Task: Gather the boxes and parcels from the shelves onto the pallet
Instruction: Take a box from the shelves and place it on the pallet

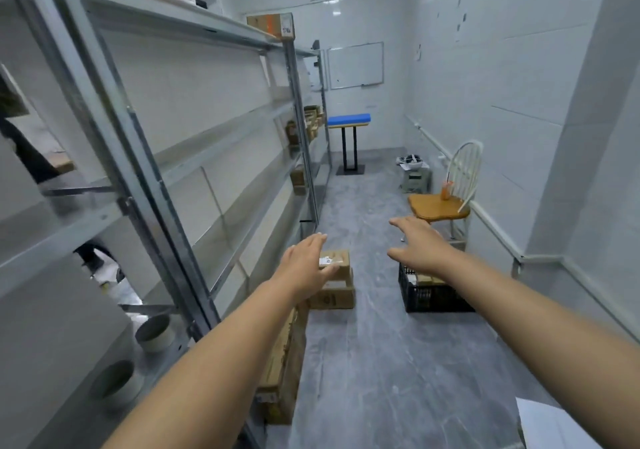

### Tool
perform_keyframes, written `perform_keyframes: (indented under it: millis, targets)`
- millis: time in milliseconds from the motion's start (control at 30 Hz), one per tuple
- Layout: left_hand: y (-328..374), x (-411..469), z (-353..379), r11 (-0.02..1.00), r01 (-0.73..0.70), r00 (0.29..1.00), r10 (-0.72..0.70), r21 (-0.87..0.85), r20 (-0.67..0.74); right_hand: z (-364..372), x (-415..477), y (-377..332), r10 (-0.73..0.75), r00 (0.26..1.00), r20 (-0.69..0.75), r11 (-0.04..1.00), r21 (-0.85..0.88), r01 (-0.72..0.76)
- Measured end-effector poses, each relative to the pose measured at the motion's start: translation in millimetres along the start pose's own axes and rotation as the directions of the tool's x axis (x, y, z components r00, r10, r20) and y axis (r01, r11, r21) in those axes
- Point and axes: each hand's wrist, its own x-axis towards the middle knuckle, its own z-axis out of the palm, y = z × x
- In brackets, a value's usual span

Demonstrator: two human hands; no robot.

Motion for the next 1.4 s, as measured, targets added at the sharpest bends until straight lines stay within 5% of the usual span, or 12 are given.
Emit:
perform_keyframes:
  millis: [533, 1100, 1400]
  targets:
    - [-81, 254, 55, 0.997, 0.065, 0.998, -0.065, -0.051, -0.003, 71, 268, 24, -0.086, 0.993, 0.086, 0.995, -0.035, 0.089]
    - [-208, 500, 93, 0.983, 0.029, 0.996, -0.013, -0.184, 0.088, 131, 529, 50, 0.071, 0.99, 0.121, 0.997, -0.002, -0.071]
    - [-253, 622, 141, 0.968, 0.165, 0.984, -0.149, -0.19, 0.098, 156, 695, 95, -0.079, 0.973, 0.219, 0.991, -0.088, 0.1]
